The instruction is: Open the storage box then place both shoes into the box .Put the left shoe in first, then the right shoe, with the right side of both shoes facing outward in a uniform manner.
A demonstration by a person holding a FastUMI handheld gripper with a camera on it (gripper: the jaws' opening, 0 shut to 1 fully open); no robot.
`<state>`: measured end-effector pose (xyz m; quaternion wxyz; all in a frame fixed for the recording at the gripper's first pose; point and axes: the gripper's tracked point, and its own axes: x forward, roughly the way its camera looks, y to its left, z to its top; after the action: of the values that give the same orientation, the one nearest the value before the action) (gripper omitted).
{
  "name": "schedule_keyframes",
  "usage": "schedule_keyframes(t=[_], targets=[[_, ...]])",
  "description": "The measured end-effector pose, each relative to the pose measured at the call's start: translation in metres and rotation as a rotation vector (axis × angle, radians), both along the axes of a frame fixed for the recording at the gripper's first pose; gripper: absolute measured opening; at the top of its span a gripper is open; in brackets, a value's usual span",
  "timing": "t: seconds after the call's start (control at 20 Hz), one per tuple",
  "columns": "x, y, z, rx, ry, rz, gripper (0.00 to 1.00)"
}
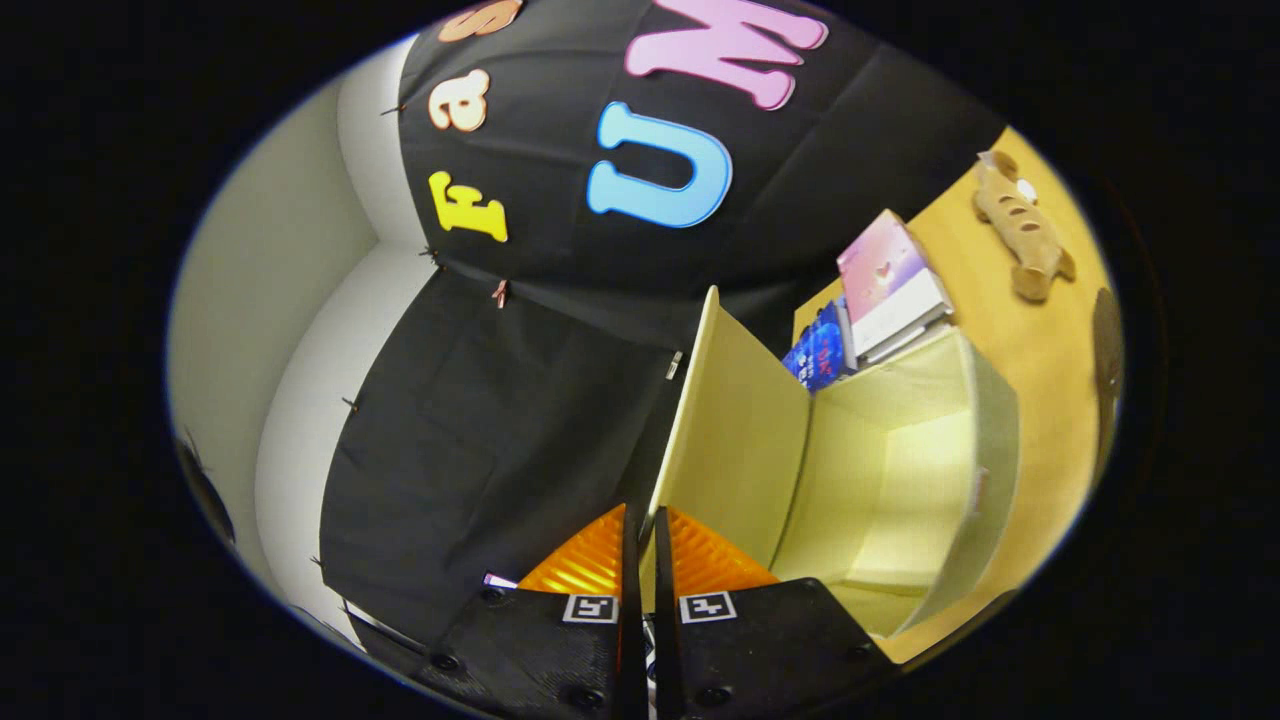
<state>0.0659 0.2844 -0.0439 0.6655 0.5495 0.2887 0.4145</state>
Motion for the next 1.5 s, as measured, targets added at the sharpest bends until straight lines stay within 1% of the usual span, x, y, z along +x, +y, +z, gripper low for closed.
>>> schedule_keyframes(t=[0.2, 0.4, 0.55, 0.6, 0.65, 0.75, 0.9, 1.05, 1.1, 1.15, 1.35, 1.5], targets=[[0.008, 0.064, 0.02, -0.034, -0.02, 0.032, 0.08], [0.009, 0.128, 0.017, -0.068, 0.001, 0.081, 0.08], [0.008, 0.166, 0.005, -0.107, 0.035, 0.107, 0.08], [0.007, 0.175, -0.001, -0.134, 0.032, 0.116, 0.12], [0.006, 0.179, -0.006, -0.159, 0.027, 0.121, 0.14], [0.002, 0.188, -0.014, -0.188, 0.03, 0.138, 0.37], [0.004, 0.186, -0.023, -0.224, 0.032, 0.128, 0.72], [0.006, 0.173, -0.026, -0.261, 0.02, 0.099, 0.8], [0.008, 0.165, -0.028, -0.275, 0.013, 0.088, 0.89], [0.006, 0.154, -0.03, -0.289, 0.006, 0.079, 0.92], [0.002, 0.108, -0.035, -0.343, -0.01, 0.028, 0.93], [-0.009, 0.066, -0.036, -0.371, -0.004, 0.014, 0.93]])
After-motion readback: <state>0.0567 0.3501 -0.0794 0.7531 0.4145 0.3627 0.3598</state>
